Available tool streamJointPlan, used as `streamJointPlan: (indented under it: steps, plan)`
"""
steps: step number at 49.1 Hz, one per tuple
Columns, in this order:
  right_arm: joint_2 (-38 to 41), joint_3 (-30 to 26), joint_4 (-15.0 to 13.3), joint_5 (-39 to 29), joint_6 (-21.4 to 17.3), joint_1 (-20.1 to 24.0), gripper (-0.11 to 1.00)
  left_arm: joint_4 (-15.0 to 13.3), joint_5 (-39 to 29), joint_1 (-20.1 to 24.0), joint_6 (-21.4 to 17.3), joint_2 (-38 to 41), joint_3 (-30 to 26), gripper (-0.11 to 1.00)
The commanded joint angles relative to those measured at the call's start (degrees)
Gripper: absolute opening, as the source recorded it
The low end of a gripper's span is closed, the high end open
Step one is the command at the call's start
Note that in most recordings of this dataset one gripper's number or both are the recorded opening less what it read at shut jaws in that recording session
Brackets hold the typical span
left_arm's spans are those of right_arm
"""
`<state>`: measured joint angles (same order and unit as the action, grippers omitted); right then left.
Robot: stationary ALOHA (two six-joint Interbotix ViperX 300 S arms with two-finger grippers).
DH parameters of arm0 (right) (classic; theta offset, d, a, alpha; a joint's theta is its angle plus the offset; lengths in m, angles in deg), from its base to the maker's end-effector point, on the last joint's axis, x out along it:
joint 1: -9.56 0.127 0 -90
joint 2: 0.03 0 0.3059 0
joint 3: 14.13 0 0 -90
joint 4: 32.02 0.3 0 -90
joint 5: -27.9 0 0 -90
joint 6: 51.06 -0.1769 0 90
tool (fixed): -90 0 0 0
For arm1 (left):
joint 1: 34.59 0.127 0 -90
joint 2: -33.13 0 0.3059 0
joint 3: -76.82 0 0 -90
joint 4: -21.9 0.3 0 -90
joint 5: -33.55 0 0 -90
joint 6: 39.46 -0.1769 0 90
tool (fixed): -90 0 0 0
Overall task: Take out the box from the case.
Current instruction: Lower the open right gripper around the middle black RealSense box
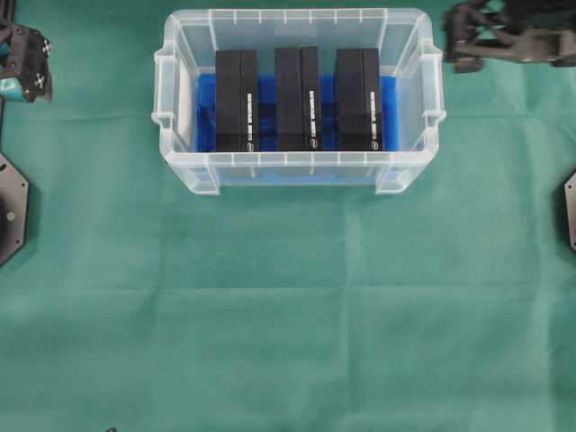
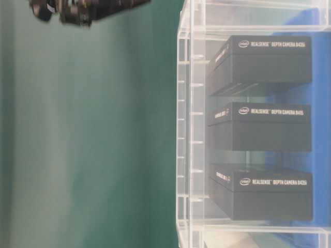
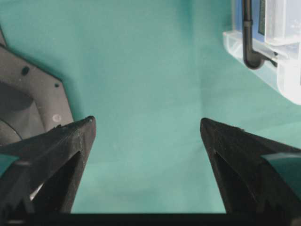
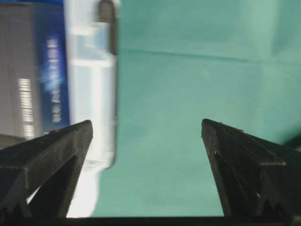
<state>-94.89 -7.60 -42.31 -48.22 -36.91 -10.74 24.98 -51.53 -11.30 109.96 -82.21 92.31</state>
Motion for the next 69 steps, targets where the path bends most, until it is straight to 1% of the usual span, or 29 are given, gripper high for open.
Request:
streamJointPlan:
  steps: [1,22,30,35,49,56,69]
  plan:
    - [2.5,-4.4,0.1,0.3,0.0,0.6,0.95,0.4,-0.3,0.1,0.1,-0.2,-1.4,0.98]
    - [17.8,-20.5,0.1,0.4,-0.3,4.7,0.95,0.9,-2.1,0.4,-0.1,-0.6,-1.2,0.98]
    - [22.5,-26.3,0.0,0.6,-1.9,5.9,0.95,1.1,-2.1,0.3,-0.4,-0.6,-1.2,0.98]
    - [25.0,-29.0,0.1,1.5,-2.2,6.8,0.95,1.1,-2.1,0.3,-0.4,-0.6,-1.2,0.98]
    - [30.4,-34.3,1.8,2.6,-2.2,8.0,0.95,1.1,-2.1,0.4,-0.6,-0.8,-1.2,0.98]
    - [31.7,-36.4,2.0,2.5,-2.2,8.2,0.95,1.1,-2.1,0.3,-0.6,-1.0,-1.1,0.98]
    - [32.0,-36.9,1.9,1.0,-2.2,8.2,0.95,1.1,-2.1,0.3,-0.7,-1.1,-1.1,0.98]
